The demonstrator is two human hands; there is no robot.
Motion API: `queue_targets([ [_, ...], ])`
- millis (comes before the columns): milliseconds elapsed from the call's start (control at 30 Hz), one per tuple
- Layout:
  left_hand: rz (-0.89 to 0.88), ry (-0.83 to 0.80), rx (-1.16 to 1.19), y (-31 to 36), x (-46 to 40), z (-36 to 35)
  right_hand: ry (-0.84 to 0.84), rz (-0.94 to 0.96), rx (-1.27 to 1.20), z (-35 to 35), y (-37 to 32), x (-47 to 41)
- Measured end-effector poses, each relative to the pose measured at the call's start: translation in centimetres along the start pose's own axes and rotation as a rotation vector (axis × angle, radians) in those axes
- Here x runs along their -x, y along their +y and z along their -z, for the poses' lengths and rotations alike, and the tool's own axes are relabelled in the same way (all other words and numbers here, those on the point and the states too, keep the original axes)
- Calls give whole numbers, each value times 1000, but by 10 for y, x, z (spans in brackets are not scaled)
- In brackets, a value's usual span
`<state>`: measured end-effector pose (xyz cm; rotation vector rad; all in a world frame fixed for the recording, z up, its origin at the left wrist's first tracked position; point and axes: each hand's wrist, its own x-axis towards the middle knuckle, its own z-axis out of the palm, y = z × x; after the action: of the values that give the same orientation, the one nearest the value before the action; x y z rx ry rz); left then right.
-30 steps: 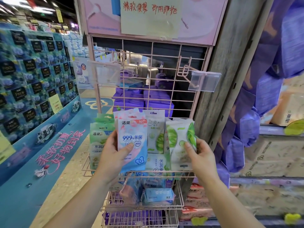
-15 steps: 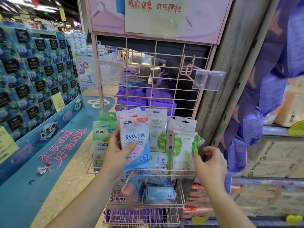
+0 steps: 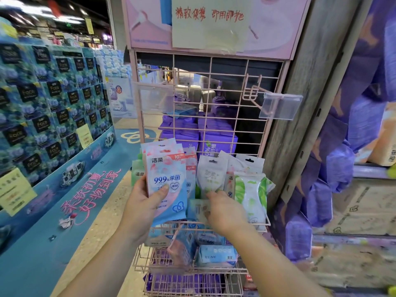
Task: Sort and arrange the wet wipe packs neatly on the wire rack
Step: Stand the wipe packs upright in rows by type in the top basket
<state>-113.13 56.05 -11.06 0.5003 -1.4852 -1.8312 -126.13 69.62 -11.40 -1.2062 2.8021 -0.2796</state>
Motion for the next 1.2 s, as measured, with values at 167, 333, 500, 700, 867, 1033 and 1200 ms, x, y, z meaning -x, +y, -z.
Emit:
queue_targets([
  [167, 16, 34, 12, -1, 2, 11, -20, 25, 9, 2, -2, -2],
  [333, 33, 41, 33, 1, 3, 12, 15, 46, -58, 5, -7, 2],
  [500, 86, 35, 84, 4, 5, 13, 77, 114, -136, 8, -16, 5],
  [700, 82, 65, 97, 6, 4, 21, 174, 193, -152, 6, -24, 6],
  [867, 39, 69, 68, 10, 4, 29, 166, 286, -124, -6, -26, 4],
  [1033, 41, 103, 77, 7, 2, 34, 211, 345, -201, -10, -27, 3],
  [1200, 33, 101, 67, 6, 0, 35, 363, -78, -325, -1, -15, 0],
])
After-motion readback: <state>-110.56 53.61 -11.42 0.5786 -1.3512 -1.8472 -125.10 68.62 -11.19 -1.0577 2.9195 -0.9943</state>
